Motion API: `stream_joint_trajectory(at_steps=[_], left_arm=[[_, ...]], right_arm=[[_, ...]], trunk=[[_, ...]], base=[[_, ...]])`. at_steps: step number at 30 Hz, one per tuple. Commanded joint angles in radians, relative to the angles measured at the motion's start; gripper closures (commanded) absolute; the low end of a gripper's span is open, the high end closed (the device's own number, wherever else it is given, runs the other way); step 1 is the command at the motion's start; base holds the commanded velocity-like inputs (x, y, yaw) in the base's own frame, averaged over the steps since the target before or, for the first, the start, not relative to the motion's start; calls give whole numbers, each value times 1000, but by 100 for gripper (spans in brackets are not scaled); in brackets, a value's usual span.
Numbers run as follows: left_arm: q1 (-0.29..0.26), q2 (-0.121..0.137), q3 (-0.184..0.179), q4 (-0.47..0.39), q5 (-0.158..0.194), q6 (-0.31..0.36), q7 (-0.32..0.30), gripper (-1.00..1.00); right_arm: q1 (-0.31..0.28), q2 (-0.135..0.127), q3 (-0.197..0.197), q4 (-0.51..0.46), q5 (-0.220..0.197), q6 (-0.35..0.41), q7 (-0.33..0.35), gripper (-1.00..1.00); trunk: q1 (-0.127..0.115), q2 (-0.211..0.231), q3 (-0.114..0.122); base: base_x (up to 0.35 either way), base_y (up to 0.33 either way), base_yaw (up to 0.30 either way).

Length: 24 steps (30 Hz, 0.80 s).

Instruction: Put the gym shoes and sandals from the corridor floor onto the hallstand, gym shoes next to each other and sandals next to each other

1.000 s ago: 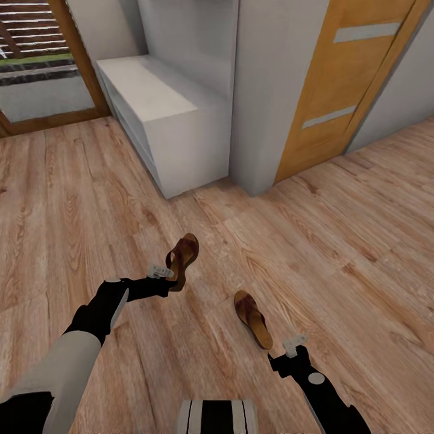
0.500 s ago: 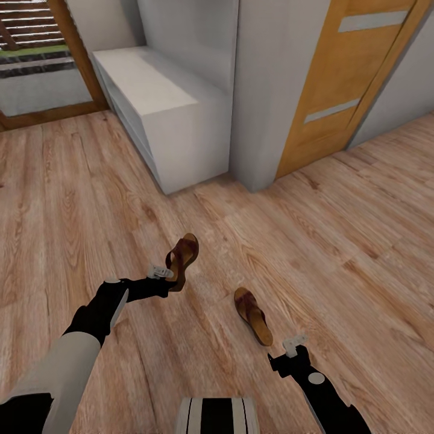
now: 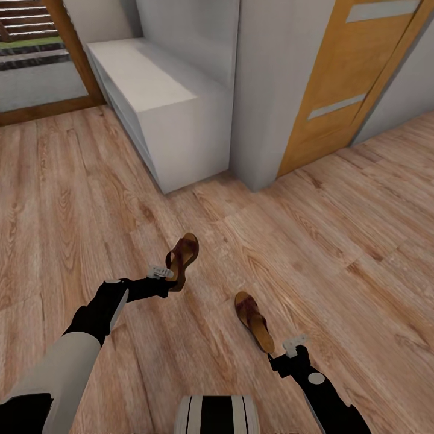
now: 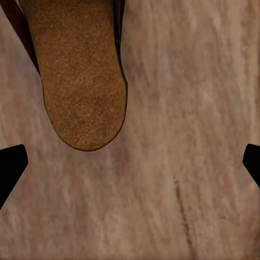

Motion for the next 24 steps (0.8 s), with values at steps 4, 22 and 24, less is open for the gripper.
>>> stream_joint_trajectory(at_steps=[4,22,24], left_arm=[[0,-1,4,-2,-8,5,-8,100],[0,-1,4,-2,-9,5,-8,100],[0,-1,4,-2,-9,5,-8,100]], right_arm=[[0,0,0,-2,8,6,4,-100],[0,0,0,-2,8,6,5,-100],[0,0,0,-3,8,6,5,-100]], trunk=[[0,0,-7],[0,0,-35],[0,0,-37]], base=[[19,12,0],[56,65,16],[32,22,99]])
